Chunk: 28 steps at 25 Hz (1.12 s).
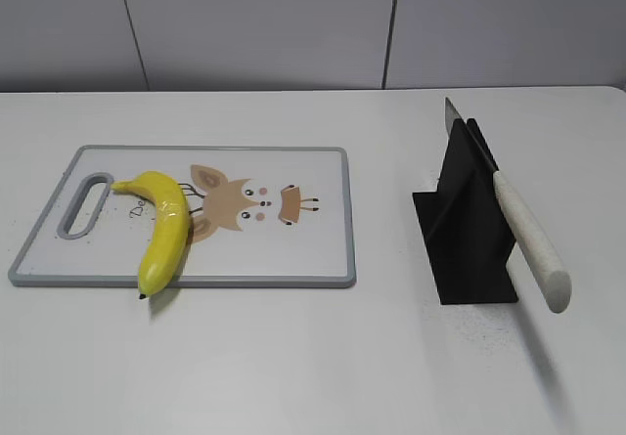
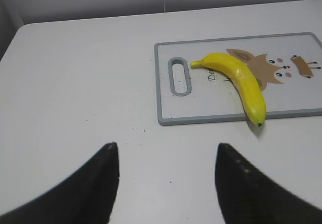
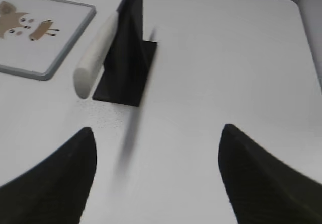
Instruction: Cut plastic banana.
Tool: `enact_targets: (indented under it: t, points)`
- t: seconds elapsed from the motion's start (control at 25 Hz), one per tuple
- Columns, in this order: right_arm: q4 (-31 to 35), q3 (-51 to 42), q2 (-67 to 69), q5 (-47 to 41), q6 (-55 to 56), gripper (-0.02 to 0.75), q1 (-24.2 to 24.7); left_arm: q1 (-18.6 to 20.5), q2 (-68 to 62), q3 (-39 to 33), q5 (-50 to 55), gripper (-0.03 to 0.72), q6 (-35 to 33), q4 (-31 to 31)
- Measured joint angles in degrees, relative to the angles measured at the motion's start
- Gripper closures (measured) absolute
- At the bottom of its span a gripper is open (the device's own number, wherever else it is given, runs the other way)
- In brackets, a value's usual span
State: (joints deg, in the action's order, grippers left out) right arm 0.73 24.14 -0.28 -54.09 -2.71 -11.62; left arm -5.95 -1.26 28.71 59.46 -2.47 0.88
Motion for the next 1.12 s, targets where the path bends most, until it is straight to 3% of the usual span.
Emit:
enact_targets:
  t: [0.24, 1.12]
  points:
    - [0.0, 0.0, 0.0, 0.06, 0.0, 0.147, 8.14, 0.0, 0.0, 0.0, 0.0, 0.105, 0.0, 0.0]
    - [0.02, 0.0, 0.0, 0.06, 0.0, 0.147, 8.57, 0.0, 0.0, 0.0, 0.0, 0.105, 0.0, 0.0]
